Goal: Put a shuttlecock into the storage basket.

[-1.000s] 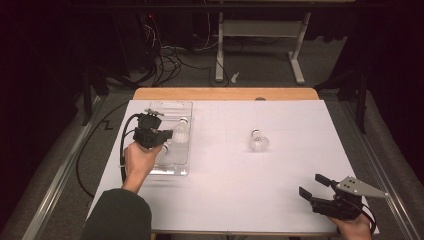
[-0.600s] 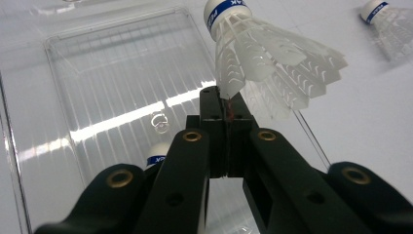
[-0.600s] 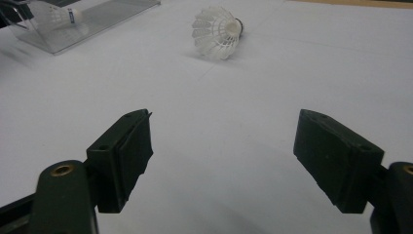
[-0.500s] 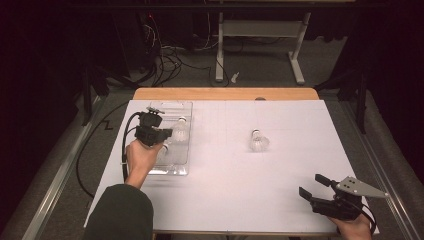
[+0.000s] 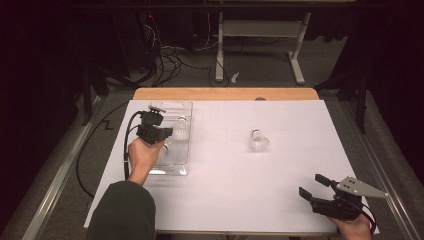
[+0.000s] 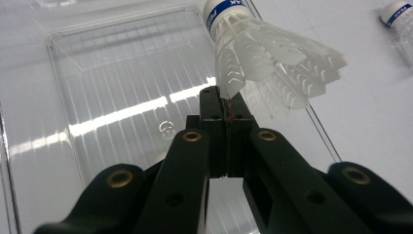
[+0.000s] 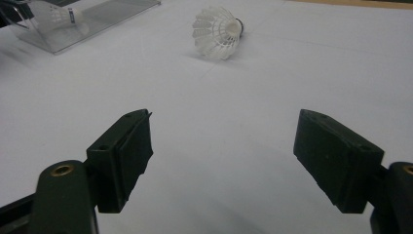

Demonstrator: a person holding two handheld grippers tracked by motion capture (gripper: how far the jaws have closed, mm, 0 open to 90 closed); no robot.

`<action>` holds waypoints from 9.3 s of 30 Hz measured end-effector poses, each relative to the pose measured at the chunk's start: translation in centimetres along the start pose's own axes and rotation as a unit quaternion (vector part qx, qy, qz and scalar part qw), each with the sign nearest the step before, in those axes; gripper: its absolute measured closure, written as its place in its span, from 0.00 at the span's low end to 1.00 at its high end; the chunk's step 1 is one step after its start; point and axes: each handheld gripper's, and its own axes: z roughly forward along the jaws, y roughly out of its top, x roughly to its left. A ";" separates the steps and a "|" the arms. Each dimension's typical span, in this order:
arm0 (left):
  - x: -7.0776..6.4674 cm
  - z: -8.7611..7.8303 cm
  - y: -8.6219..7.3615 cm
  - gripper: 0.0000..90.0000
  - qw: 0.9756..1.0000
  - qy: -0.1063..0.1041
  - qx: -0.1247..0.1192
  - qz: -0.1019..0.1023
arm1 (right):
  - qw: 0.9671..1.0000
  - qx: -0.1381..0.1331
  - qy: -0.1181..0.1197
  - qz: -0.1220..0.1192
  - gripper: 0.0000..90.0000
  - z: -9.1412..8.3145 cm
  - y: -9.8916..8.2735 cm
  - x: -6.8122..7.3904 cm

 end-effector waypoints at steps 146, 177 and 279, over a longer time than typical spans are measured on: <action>-3.6 -3.9 -6.1 0.49 0.991 -0.050 -0.114 0.051 | 1.000 0.000 0.001 0.002 0.24 0.0 0.0 0.1; -3.7 -4.4 -8.6 0.48 0.989 -0.056 -0.133 0.040 | 1.000 -0.002 0.006 0.001 0.24 0.4 0.3 -0.1; -9.2 -0.3 -5.1 0.49 0.984 -0.101 -0.107 0.096 | 1.000 -0.005 0.005 0.001 0.24 0.2 0.2 -0.1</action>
